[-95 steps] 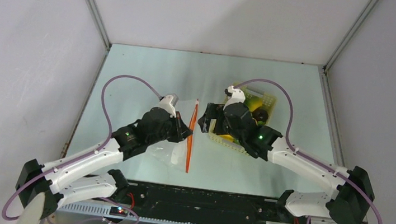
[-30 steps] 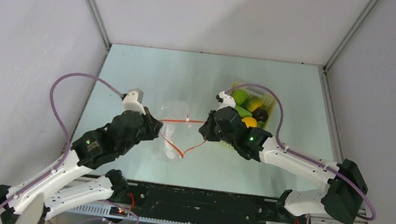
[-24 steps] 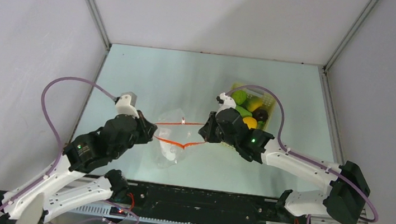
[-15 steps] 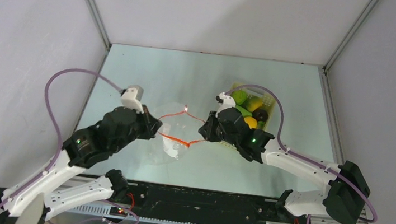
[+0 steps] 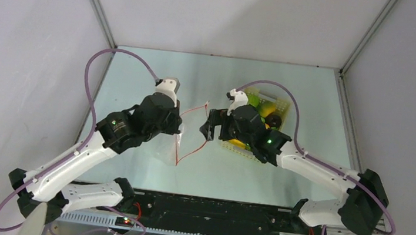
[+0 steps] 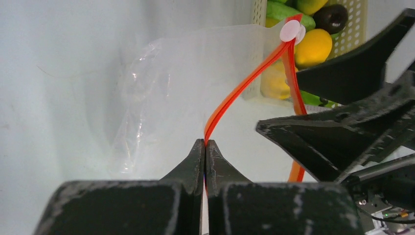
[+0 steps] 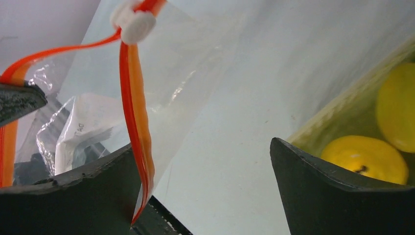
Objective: Place the food in the zip-top bag and seal the zipper
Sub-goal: Open the zipper of the food storage bag at the center of the board, then pick up the fake fruit from the bin.
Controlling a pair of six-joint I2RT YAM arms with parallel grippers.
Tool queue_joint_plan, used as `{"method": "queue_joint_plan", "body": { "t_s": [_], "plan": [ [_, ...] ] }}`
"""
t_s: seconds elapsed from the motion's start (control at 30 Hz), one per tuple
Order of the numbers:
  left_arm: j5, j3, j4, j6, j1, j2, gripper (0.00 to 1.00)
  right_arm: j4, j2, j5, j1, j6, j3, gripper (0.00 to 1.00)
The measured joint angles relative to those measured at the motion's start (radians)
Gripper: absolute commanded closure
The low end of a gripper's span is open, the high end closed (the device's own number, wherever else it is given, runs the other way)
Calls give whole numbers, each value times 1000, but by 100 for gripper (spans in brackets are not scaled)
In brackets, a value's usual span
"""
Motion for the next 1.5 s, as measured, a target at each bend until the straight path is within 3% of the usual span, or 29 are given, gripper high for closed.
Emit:
{"method": "queue_joint_plan", "body": {
  "t_s": [0.3, 0.6, 0.77, 1.03, 1.2, 1.5],
  "plan": [
    [-54, 61, 35, 54, 8, 107, 100, -120, -211, 136, -70, -32, -26, 1],
    [-83, 61, 21, 59, 54, 166, 100, -58, -410, 175, -122, -37, -276, 1],
    [-125, 61, 13, 62, 112, 116, 100, -51, -358, 188, -176, -42, -297, 2],
    [-225, 97, -43, 97, 290, -44, 100, -3, -223, 183, -179, -66, -296, 11],
    [-256, 121, -50, 129, 330, -106, 100, 2, -119, 183, -179, -66, -285, 16],
    [-93, 37, 32, 127, 343, -13, 100, 40, 34, 197, -179, -58, -248, 29]
  ]
}}
